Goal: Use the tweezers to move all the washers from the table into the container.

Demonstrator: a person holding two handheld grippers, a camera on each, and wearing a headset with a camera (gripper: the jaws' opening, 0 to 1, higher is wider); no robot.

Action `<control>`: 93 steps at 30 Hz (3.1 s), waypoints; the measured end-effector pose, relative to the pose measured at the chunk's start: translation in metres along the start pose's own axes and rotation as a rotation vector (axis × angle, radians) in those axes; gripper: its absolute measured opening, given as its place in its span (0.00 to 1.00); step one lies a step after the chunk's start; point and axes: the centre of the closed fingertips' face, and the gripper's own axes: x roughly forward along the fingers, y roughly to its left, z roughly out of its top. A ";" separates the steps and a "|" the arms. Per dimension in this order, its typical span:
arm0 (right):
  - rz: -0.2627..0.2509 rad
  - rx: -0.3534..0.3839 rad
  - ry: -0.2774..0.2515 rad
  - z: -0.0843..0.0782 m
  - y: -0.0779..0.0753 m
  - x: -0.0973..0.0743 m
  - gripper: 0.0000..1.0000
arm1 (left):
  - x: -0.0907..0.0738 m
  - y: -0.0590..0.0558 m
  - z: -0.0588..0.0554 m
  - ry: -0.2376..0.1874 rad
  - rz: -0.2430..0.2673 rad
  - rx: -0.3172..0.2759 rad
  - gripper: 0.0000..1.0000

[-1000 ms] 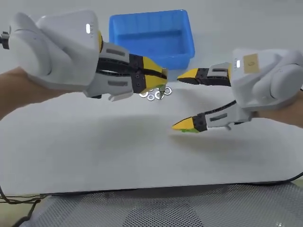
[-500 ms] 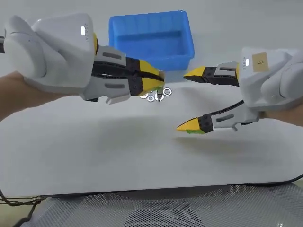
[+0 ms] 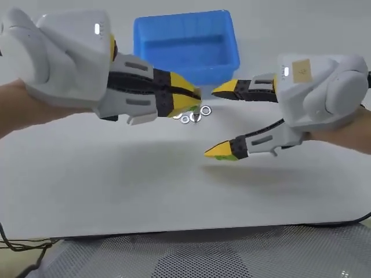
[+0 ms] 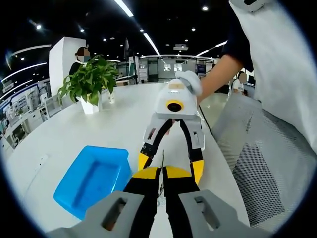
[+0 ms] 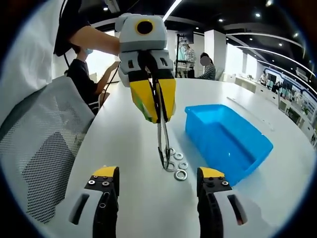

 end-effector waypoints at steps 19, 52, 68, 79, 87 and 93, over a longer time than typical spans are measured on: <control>0.051 -0.051 0.021 0.008 -0.006 0.023 0.29 | -0.003 0.006 -0.003 0.042 -0.018 0.000 0.07; 0.015 -0.066 0.023 0.013 -0.011 0.025 0.09 | 0.003 0.009 -0.013 0.072 -0.029 -0.077 0.12; 0.005 -0.040 0.003 0.016 -0.012 0.018 0.08 | -0.010 0.016 -0.010 0.030 0.006 -0.130 0.29; 0.000 -0.023 -0.038 0.034 -0.015 0.004 0.09 | -0.044 0.002 -0.018 0.003 0.114 -0.261 0.44; -0.016 -0.064 -0.065 0.059 -0.014 -0.010 0.09 | -0.066 0.003 -0.019 -0.046 0.217 -0.303 0.58; -0.018 -0.093 -0.075 0.078 -0.017 -0.019 0.09 | -0.070 0.000 -0.019 -0.049 0.237 -0.321 0.69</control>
